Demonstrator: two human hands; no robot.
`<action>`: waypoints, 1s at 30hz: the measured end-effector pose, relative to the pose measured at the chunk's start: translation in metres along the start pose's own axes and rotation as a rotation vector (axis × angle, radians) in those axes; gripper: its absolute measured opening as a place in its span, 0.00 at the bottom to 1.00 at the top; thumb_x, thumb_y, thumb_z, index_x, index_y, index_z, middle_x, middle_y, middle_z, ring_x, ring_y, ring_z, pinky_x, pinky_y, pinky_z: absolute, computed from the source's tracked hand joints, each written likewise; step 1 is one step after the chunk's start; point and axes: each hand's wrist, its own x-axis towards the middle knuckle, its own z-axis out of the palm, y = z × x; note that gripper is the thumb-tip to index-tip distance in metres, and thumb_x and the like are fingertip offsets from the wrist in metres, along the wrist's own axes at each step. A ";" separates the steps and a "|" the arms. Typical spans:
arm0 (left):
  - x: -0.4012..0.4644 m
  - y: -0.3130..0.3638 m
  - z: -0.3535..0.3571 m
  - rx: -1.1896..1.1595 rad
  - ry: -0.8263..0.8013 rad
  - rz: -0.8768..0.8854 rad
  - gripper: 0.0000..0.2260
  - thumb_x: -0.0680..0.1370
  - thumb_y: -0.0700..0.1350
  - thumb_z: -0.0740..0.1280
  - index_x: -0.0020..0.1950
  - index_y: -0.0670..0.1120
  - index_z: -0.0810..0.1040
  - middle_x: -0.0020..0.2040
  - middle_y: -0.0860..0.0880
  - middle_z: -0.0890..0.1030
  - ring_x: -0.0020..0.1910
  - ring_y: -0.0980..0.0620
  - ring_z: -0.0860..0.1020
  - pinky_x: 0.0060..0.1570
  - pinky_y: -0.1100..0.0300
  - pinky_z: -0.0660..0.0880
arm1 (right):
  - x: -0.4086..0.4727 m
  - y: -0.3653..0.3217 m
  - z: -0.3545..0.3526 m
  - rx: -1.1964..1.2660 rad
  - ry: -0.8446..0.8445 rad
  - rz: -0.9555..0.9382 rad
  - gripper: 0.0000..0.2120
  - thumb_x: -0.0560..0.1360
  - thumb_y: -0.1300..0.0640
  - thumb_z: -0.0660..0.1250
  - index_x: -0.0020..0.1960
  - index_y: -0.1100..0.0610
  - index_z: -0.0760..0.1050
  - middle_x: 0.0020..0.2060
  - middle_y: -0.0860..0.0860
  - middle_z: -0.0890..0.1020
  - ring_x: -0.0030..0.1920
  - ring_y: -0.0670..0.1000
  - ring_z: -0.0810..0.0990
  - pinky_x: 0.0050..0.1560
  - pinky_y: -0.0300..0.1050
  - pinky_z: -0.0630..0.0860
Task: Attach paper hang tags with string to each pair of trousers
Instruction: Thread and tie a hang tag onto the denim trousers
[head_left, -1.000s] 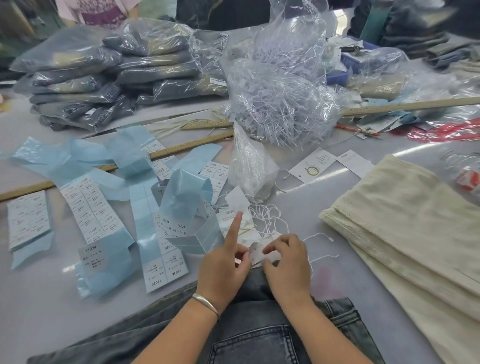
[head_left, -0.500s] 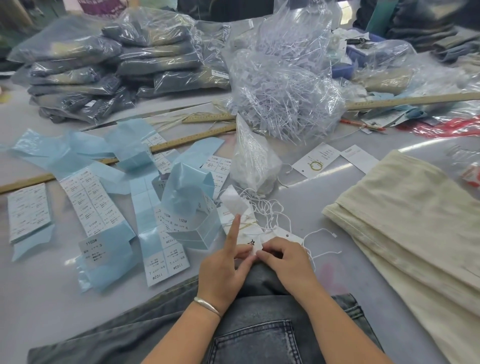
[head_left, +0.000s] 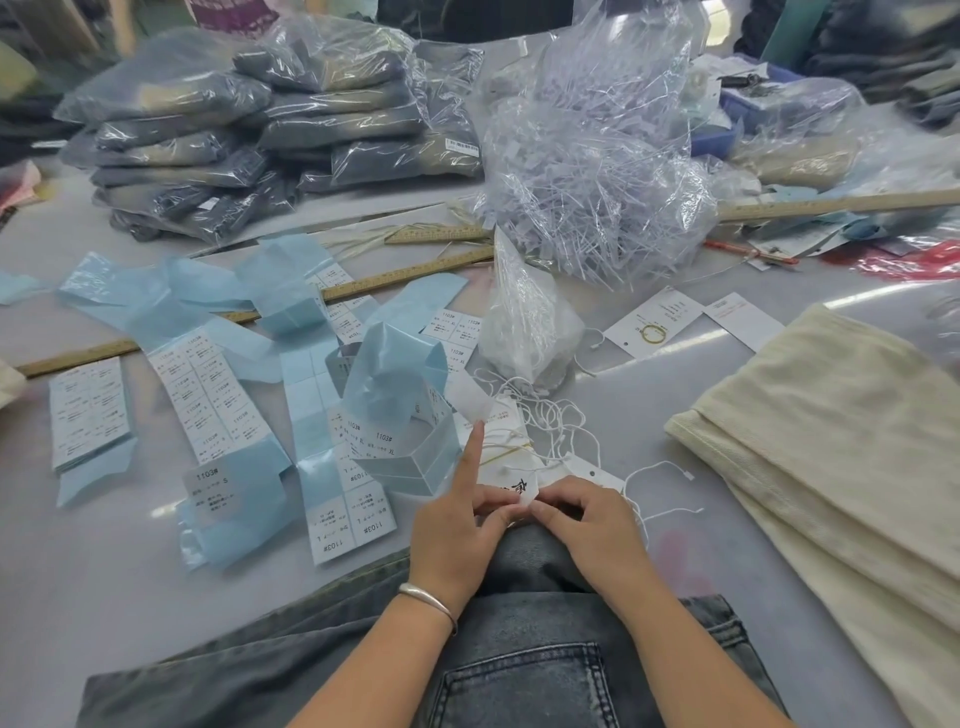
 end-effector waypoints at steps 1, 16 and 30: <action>0.000 0.000 0.000 0.014 0.003 0.006 0.44 0.72 0.51 0.75 0.73 0.73 0.47 0.42 0.66 0.83 0.45 0.68 0.81 0.50 0.75 0.72 | 0.000 0.000 0.000 -0.006 0.001 0.002 0.03 0.72 0.57 0.74 0.40 0.51 0.82 0.37 0.44 0.83 0.41 0.42 0.79 0.51 0.44 0.73; -0.010 0.033 0.005 0.262 0.174 0.067 0.43 0.74 0.50 0.72 0.76 0.67 0.45 0.36 0.61 0.81 0.32 0.62 0.79 0.31 0.64 0.77 | -0.007 -0.002 0.005 -0.028 0.294 -0.016 0.08 0.67 0.55 0.76 0.40 0.47 0.77 0.40 0.43 0.78 0.44 0.45 0.76 0.51 0.46 0.73; 0.013 0.028 -0.003 0.384 -0.123 0.237 0.36 0.80 0.45 0.62 0.76 0.59 0.38 0.50 0.61 0.83 0.43 0.55 0.78 0.42 0.65 0.70 | 0.015 -0.008 0.008 -0.178 0.174 0.197 0.17 0.76 0.51 0.66 0.34 0.61 0.74 0.33 0.50 0.78 0.41 0.52 0.75 0.48 0.48 0.60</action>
